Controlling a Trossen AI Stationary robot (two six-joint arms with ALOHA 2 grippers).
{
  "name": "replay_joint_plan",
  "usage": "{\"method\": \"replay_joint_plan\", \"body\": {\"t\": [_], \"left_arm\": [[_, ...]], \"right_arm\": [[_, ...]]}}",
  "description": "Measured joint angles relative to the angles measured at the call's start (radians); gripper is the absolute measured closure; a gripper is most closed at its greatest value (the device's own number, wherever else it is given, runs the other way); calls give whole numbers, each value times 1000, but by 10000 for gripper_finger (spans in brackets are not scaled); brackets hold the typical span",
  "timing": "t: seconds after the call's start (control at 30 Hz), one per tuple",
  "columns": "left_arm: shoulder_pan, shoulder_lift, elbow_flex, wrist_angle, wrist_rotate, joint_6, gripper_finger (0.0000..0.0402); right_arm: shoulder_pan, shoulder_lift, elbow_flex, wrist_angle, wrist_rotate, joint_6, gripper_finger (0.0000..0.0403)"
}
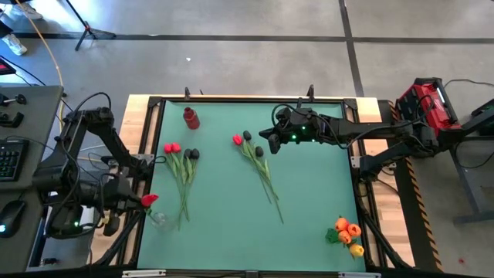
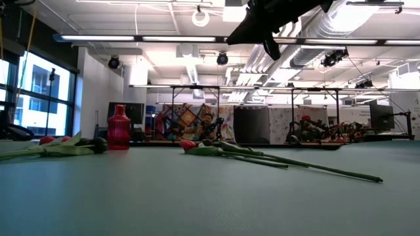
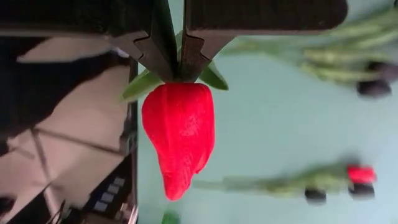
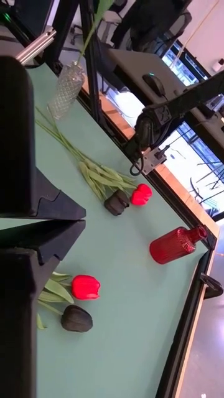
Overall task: Sort flowers into vase by color
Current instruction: Put the red flower into the transparent vase
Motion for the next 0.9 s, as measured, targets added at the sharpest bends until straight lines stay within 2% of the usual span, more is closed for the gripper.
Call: {"method": "replay_joint_plan", "body": {"t": [0.13, 0.7, 0.8, 0.9], "left_arm": [[0, 0, -37, 3, 77, -43, 398], [16, -46, -28, 3, 69, -68, 329], [15, -81, -10, 3, 92, -70, 324], [15, -116, 12, 3, 103, -77, 323]], "right_arm": [[0, 0, 0, 0, 0, 18, 402], [50, 0, 0, -10, -2, 69, 402], [67, 0, 2, -53, -6, 88, 402], [79, 8, 2, -169, 4, 153, 402]]}}
